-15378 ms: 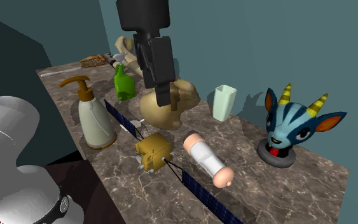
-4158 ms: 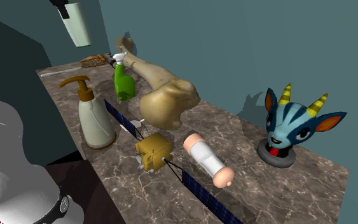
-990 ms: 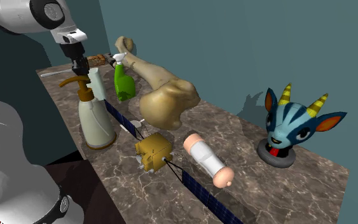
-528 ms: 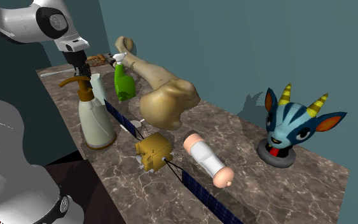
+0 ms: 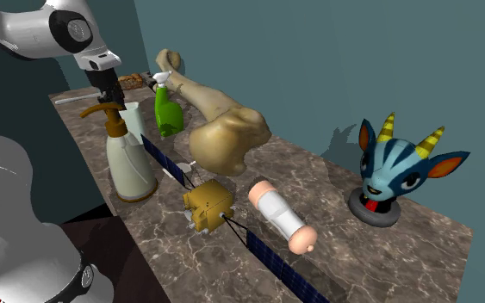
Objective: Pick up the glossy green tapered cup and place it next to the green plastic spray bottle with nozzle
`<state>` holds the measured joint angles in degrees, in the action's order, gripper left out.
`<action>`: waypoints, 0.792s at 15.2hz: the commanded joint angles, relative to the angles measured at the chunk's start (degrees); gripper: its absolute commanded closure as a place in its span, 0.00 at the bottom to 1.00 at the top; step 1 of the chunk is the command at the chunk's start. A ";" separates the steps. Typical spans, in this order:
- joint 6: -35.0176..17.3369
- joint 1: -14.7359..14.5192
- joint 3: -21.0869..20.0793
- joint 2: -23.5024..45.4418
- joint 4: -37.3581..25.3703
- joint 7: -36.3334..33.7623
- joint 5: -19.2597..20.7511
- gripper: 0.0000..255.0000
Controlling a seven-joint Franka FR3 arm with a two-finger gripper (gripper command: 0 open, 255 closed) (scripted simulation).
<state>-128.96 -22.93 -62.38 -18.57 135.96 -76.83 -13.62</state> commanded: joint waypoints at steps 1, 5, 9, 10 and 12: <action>0.00 0.00 0.00 0.00 0.00 0.00 0.00 0.00; 2.24 -1.15 1.56 -1.53 -0.96 0.80 -0.98 0.00; 8.30 -3.48 5.20 -4.95 -3.98 2.27 -2.57 0.00; 8.30 -3.48 5.20 -4.95 -3.98 2.27 -2.57 0.00; 8.30 -3.48 5.20 -4.95 -3.98 2.27 -2.57 0.00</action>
<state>-120.79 -26.39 -57.22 -23.49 132.07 -74.57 -16.19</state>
